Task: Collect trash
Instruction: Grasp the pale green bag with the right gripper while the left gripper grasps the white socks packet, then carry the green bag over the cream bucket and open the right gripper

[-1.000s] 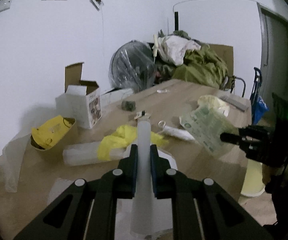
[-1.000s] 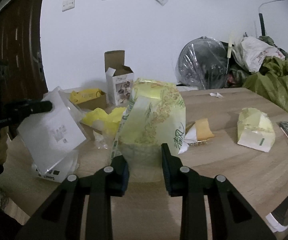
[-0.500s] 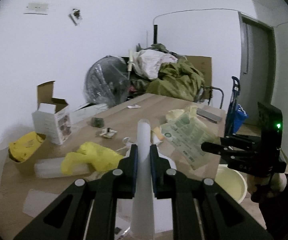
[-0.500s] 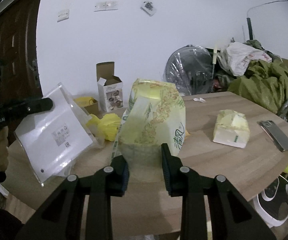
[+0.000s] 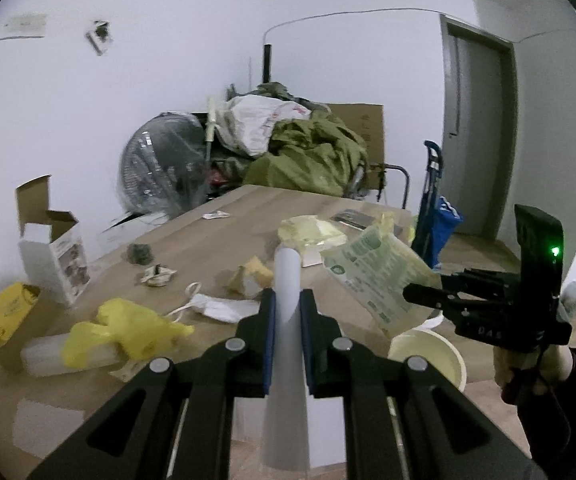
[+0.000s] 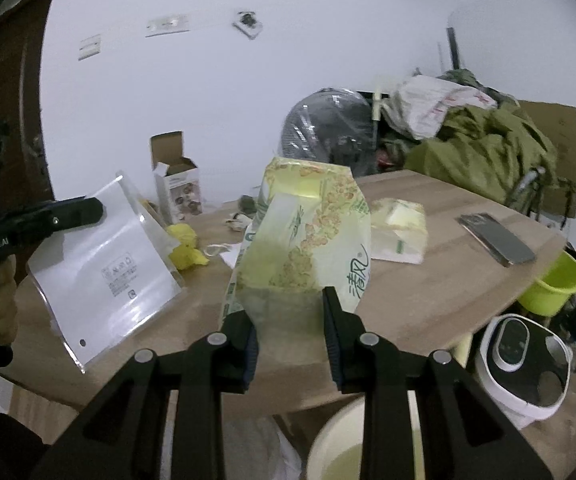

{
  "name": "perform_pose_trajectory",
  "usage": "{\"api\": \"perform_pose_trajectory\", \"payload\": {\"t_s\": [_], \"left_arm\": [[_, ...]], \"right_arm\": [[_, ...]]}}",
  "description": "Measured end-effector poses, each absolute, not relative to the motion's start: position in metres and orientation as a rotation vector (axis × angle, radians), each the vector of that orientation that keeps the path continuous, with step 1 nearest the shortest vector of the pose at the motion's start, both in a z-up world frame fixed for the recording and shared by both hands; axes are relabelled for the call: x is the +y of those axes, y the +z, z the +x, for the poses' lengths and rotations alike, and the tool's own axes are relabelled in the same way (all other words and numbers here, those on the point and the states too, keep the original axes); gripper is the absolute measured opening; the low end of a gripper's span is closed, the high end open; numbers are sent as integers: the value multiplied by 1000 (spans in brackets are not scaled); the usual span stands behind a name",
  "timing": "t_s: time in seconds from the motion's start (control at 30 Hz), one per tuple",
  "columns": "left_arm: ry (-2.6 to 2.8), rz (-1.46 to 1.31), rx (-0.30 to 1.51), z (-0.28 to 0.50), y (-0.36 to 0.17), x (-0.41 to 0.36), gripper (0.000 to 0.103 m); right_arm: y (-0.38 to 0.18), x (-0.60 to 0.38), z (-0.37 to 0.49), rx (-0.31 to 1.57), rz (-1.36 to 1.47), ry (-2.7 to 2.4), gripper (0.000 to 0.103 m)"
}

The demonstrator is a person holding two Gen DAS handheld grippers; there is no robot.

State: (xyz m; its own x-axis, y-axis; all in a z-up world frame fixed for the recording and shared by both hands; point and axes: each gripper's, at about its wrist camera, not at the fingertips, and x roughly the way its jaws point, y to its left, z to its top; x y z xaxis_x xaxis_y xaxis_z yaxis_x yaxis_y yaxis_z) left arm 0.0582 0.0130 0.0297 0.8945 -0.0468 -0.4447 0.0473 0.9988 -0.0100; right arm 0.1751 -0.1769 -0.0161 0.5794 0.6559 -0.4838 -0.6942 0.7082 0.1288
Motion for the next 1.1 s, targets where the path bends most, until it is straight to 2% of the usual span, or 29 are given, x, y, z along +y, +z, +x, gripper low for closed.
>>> {"api": "perform_pose_trajectory", "payload": {"t_s": [0.53, 0.63, 0.73, 0.77, 1.1], "left_arm": [[-237, 27, 512, 102, 10, -48, 11], [-276, 30, 527, 111, 5, -62, 11], [-310, 37, 542, 120, 1, -75, 11], [-322, 43, 546, 122, 0, -80, 11], [-423, 65, 594, 153, -21, -123, 11]], "right_arm": [[-55, -262, 179, 650, -39, 587, 28], [-65, -274, 180, 689, -32, 555, 35], [-74, -287, 181, 715, -21, 533, 56], [-76, -290, 182, 719, -17, 530, 59], [-86, -324, 190, 727, 26, 441, 59]]}}
